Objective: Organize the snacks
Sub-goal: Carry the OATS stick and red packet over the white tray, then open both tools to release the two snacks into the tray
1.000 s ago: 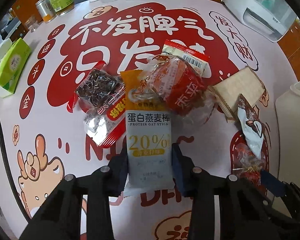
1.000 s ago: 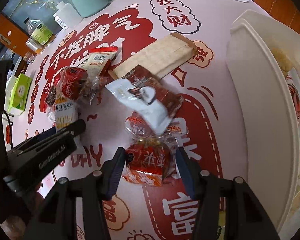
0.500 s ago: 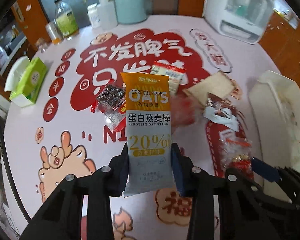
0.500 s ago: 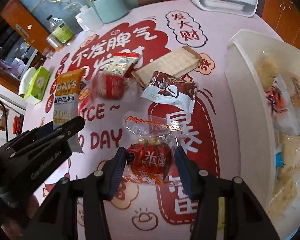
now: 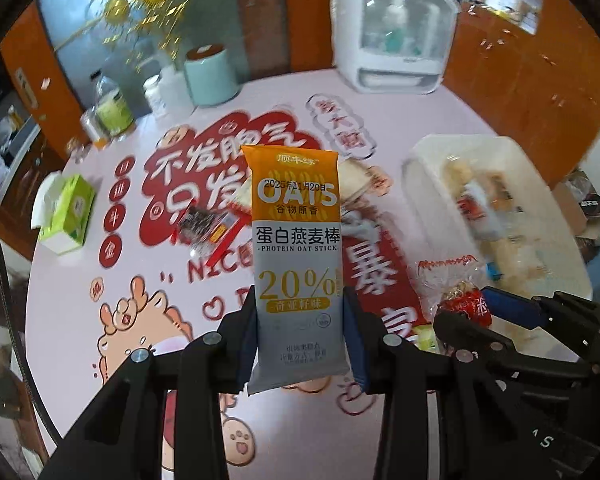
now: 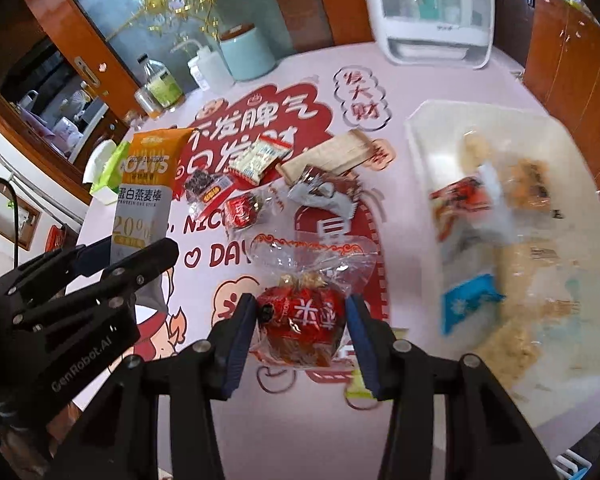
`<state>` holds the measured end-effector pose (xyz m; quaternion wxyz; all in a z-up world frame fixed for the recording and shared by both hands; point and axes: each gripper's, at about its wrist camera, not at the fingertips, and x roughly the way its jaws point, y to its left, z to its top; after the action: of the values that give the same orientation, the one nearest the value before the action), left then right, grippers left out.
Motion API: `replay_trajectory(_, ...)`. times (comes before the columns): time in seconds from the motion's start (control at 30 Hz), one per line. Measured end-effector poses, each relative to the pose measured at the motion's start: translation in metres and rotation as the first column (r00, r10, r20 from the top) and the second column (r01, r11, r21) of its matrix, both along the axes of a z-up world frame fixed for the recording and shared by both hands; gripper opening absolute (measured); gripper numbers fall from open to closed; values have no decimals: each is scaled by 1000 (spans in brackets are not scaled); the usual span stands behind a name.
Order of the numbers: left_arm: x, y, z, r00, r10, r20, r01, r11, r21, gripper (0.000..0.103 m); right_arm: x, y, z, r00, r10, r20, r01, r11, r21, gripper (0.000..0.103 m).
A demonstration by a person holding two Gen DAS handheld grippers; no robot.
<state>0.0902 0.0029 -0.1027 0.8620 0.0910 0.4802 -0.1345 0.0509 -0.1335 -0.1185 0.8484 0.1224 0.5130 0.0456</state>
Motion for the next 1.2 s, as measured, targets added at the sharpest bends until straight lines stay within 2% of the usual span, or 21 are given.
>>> replay_trajectory(0.17, -9, -37, 23, 998, -50, 44, 51, 999, -18, 37, -18, -39, 28, 996, -50, 76, 53, 998, -28, 47)
replay_trajectory(0.37, -14, -104, 38, 989, -127, 72, 129, 991, -34, 37, -32, -99, 43, 984, -130, 125, 137, 989, -49, 47)
replay_trajectory(0.7, -18, -204, 41, 973, -215, 78, 220, 974, -49, 37, -39, -178, 42, 969, -210, 128, 220, 973, -73, 47)
replay_trajectory(0.93, -14, -233, 30, 975, -214, 58, 217, 975, -55, 39, -33, -204, 34, 970, -217, 106, 225, 972, -62, 51)
replay_trajectory(1.03, -10, -231, 28, 984, -169, 65, 171, 984, -42, 58, -31, -212, 31, 969, -227, 97, 231, 972, -33, 51)
replay_trajectory(1.1, -8, -226, 29, 988, -133, 81, 136, 990, -28, 79, -30, -214, 30, 968, -234, 92, 237, 971, -28, 51)
replay_trajectory(1.2, -6, -215, 31, 991, -106, 76, 111, 992, -63, 83, -28, -216, 27, 970, -229, 86, 232, 972, -29, 52)
